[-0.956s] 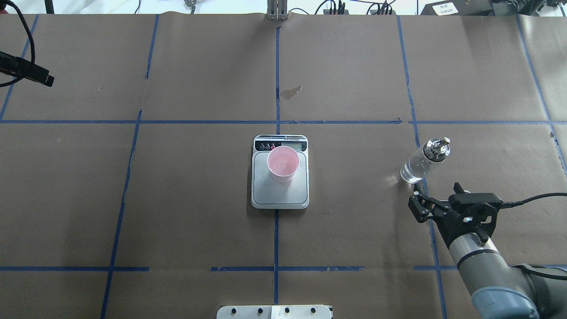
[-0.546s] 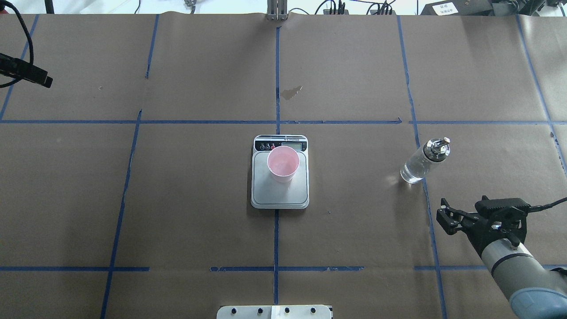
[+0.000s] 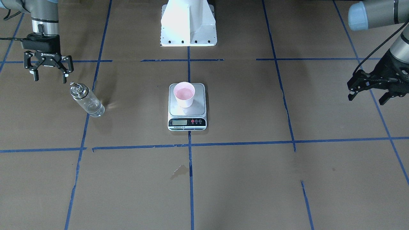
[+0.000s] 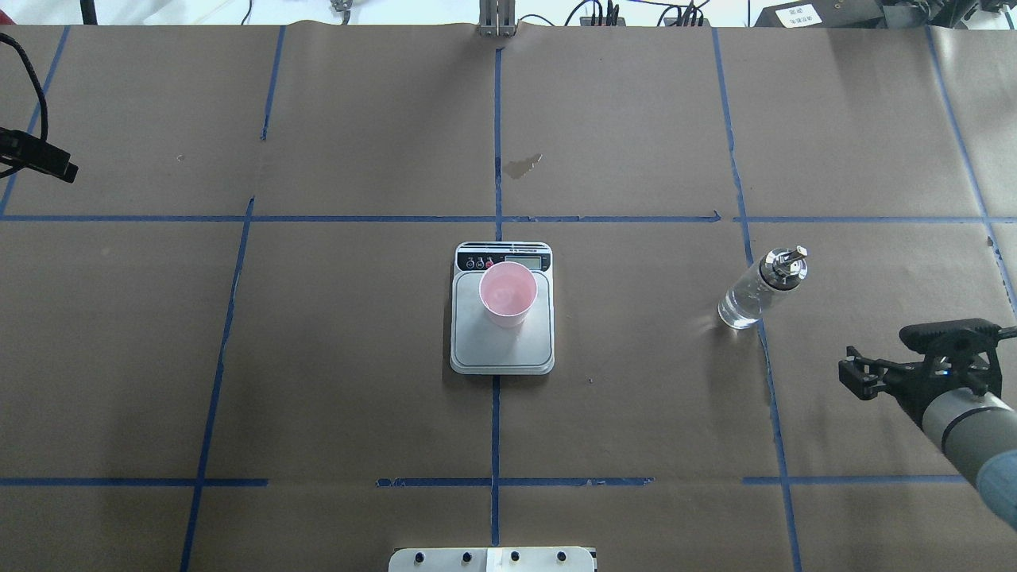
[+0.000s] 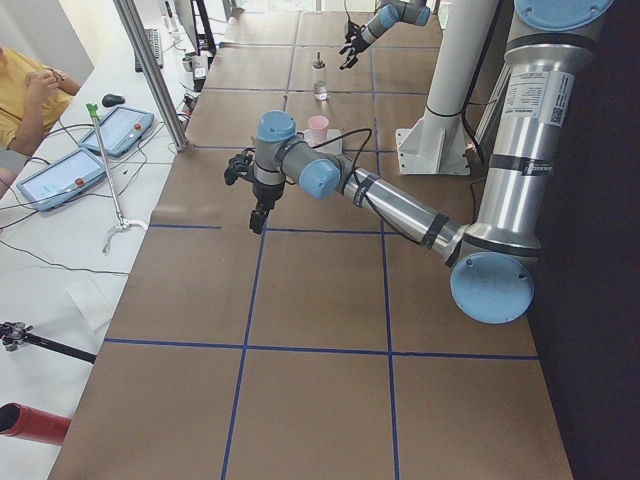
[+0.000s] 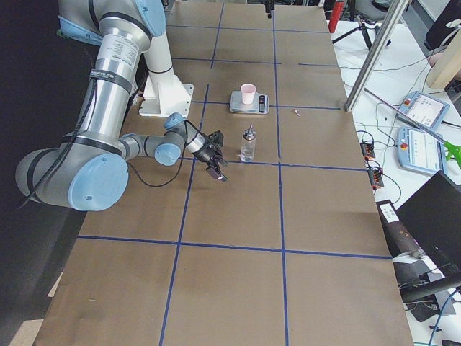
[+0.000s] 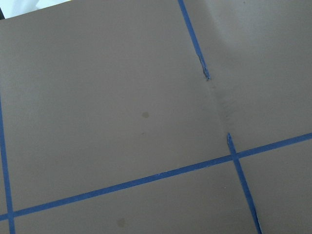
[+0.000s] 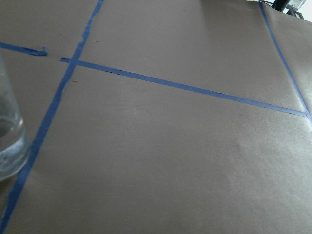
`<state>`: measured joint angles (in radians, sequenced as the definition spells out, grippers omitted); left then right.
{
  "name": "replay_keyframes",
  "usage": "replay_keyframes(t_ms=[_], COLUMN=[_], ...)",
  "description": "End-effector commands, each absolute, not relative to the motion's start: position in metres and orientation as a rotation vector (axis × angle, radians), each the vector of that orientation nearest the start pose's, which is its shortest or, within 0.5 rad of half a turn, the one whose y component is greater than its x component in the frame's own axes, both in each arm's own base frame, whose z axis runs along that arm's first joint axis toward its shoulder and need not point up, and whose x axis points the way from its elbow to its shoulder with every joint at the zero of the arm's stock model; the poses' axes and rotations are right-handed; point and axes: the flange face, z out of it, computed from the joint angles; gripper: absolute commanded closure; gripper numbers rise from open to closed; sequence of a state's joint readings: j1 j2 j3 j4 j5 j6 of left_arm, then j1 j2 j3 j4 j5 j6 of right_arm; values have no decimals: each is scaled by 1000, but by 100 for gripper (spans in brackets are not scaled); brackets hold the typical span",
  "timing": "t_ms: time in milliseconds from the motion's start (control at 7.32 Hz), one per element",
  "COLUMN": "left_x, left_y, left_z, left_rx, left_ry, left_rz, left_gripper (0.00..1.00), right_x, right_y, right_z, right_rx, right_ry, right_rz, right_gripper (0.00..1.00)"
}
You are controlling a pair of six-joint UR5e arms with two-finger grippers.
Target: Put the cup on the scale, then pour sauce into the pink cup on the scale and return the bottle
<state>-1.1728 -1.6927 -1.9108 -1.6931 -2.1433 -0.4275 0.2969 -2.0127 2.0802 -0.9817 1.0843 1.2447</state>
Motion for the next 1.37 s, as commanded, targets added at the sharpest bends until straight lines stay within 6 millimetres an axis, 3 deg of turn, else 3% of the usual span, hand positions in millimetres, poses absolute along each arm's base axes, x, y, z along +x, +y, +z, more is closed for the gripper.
replay_keyframes(t_ms=[0, 137, 273, 410, 546, 819, 956, 1092, 1229], left_x=[127, 102, 50, 21, 4, -27, -41, -61, -62], left_y=[-512, -511, -520, -524, -526, -530, -531, -529, -529], left_z=[447, 462, 487, 507, 516, 550, 572, 579, 583], left_rx=[266, 276, 285, 293, 293, 258, 222, 215, 206], left_ry=[735, 745, 799, 827, 813, 717, 691, 692, 692], left_rz=[176, 220, 245, 269, 241, 147, 86, 32, 30], left_gripper=[0, 0, 0, 0, 0, 0, 0, 0, 0], right_x=[-215, -179, -139, -82, -40, 14, 46, 67, 74], right_y=[-316, -336, -359, -375, -386, -414, -415, -414, -430], right_z=[540, 557, 568, 594, 621, 666, 670, 663, 635], right_rx=[541, 496, 443, 409, 397, 292, 293, 242, 188], right_ry=[-480, -472, -507, -529, -541, -636, -654, -670, -666], right_rz=[14, 45, 3, -62, -114, -15, -78, -111, -146], right_gripper=[0, 0, 0, 0, 0, 0, 0, 0, 0])
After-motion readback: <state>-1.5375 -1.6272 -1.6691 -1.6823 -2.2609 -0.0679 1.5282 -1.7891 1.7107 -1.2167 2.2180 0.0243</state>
